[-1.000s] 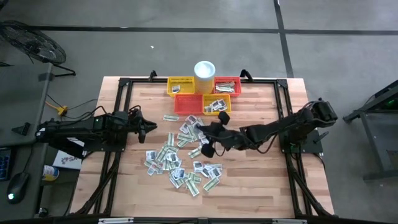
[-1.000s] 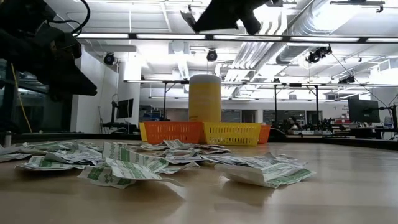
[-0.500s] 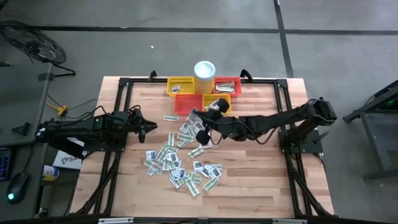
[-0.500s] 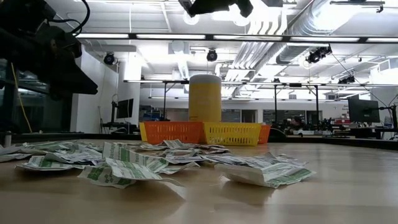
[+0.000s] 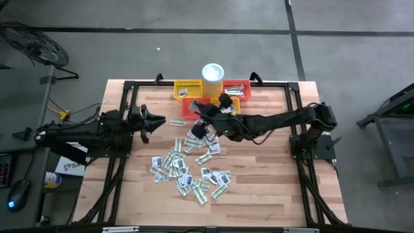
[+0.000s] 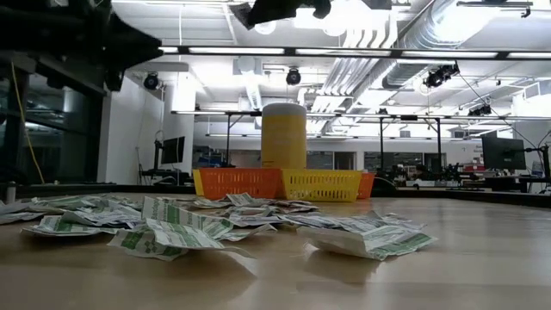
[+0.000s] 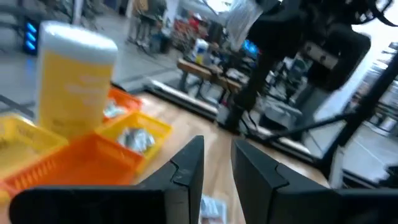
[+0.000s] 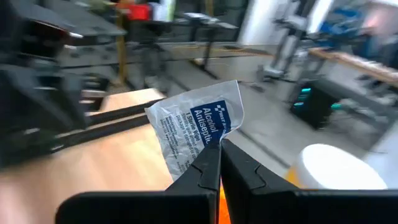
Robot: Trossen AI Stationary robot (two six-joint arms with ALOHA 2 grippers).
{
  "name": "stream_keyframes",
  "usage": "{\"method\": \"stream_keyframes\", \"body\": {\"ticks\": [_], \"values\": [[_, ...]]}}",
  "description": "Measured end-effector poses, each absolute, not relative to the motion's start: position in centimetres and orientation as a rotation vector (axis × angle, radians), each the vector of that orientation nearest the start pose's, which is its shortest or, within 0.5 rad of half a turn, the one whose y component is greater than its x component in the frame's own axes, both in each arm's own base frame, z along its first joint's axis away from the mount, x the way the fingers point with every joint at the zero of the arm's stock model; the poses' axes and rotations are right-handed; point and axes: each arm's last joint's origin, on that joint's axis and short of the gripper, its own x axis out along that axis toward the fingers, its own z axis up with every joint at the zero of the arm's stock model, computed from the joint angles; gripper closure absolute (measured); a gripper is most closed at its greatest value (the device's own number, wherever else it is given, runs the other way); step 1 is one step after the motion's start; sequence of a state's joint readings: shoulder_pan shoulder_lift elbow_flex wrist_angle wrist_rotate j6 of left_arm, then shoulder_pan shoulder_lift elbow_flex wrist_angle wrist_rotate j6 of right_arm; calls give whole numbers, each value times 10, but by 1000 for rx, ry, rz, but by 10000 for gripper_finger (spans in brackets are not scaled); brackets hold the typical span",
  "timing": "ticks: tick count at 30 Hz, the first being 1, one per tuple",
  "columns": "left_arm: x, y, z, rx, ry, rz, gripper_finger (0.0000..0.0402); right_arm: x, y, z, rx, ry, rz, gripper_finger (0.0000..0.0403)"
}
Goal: Pick & Place First Aid Supplies
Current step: Put the blue alcohol pad into the top yellow basket
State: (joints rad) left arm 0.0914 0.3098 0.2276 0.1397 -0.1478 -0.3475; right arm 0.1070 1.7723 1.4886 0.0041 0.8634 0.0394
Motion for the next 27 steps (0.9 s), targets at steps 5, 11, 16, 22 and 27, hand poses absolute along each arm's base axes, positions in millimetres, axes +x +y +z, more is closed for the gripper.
{"method": "stream_keyframes", "body": {"ticks": [5, 11, 16, 22, 27], "values": [[124, 16, 251, -263, -129, 244, 293, 432, 18, 327, -169, 252, -820, 403], [144, 20, 269, -216, -140, 323, 218, 449, 19, 328, -294, 294, -883, 403], [162, 23, 280, -239, -113, 372, 177, 451, 20, 330, -365, 319, -829, 403], [189, 26, 292, -239, -65, 383, 172, 451, 21, 329, -413, 345, -779, 403], [205, 27, 301, -242, -53, 372, 172, 448, 20, 326, -428, 389, -804, 403]]}}
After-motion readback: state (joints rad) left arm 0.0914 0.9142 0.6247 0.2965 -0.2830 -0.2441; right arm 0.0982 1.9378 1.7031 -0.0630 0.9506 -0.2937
